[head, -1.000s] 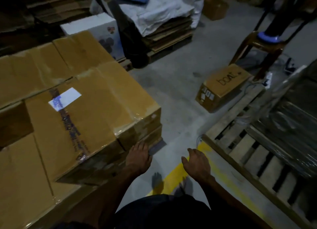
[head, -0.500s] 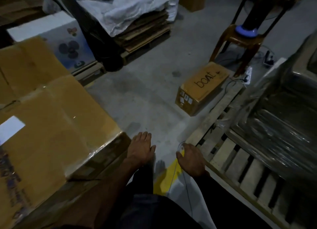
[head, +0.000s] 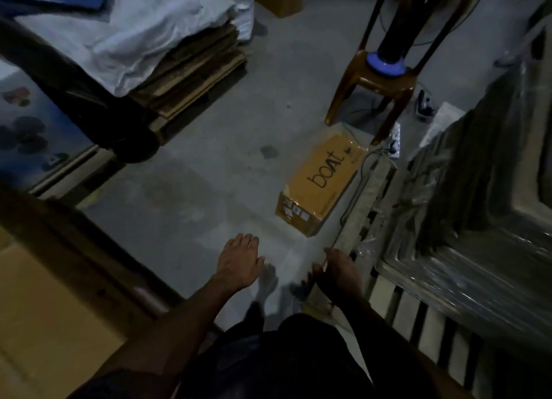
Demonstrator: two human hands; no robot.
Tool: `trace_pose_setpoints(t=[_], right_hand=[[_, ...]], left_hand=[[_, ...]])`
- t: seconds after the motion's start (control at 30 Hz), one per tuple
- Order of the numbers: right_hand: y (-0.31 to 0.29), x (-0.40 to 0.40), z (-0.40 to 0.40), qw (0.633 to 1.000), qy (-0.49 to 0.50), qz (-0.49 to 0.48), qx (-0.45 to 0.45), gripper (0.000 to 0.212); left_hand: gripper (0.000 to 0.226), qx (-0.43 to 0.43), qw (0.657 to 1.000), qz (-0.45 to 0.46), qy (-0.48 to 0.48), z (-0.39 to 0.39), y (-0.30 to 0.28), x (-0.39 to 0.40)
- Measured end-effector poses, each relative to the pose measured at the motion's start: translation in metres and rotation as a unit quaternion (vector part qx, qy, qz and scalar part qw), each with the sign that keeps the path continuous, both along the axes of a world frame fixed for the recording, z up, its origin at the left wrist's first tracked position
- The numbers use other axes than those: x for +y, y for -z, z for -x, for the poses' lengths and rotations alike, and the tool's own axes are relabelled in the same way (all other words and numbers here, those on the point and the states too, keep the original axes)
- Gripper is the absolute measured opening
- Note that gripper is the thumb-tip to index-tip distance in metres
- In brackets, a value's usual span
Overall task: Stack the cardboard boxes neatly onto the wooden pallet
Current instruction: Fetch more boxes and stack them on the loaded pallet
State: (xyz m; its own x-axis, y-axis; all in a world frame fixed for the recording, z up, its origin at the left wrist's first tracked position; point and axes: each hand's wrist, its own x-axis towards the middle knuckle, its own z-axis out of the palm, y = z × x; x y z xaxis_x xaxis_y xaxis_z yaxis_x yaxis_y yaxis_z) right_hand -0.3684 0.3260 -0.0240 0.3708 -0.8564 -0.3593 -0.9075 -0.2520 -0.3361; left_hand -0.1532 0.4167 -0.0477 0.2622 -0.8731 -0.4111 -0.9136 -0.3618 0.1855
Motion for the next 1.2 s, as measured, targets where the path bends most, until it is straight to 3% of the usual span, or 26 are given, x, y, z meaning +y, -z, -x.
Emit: trace_pose_setpoints(t=[0.1, 0.27, 0.43, 0.6, 0.8, 1.0, 1.2], right_hand=[[0.001, -0.050, -0.021, 0.999, 0.039, -0.011, -0.016, 0.041], [0.015, -0.143, -0.057, 0.996, 0.062, -0.046, 0.033, 0.057], [0.044, -0.250, -0.084, 0.992, 0.100, -0.075, 0.018, 0.058], [0.036, -0.343, -0.099, 0.989, 0.127, -0.073, 0.020, 0.058], [0.035, -0.414, -0.097, 0.956, 0.280, -0.077, -0.040, 0.064], [0.046, -0.438, -0.109, 0.880, 0.461, -0.105, -0.054, 0.062], [0.048, -0.452, -0.162, 0.757, 0.638, -0.139, -0.009, 0.061]], left_hand=[[0.060, 0.001, 1.000, -0.013, 0.017, -0.034, 0.000, -0.056], [0.058, -0.012, 0.998, -0.027, 0.052, -0.076, 0.011, -0.157], [0.059, -0.024, 0.995, -0.038, 0.091, -0.109, 0.018, -0.277], [0.059, -0.031, 0.988, -0.020, 0.148, -0.128, 0.000, -0.405], [0.051, -0.020, 0.964, 0.006, 0.264, -0.117, -0.026, -0.553], [0.040, 0.006, 0.907, -0.008, 0.422, -0.094, 0.001, -0.673], [0.058, -0.029, 0.763, -0.077, 0.641, -0.072, 0.023, -0.758]])
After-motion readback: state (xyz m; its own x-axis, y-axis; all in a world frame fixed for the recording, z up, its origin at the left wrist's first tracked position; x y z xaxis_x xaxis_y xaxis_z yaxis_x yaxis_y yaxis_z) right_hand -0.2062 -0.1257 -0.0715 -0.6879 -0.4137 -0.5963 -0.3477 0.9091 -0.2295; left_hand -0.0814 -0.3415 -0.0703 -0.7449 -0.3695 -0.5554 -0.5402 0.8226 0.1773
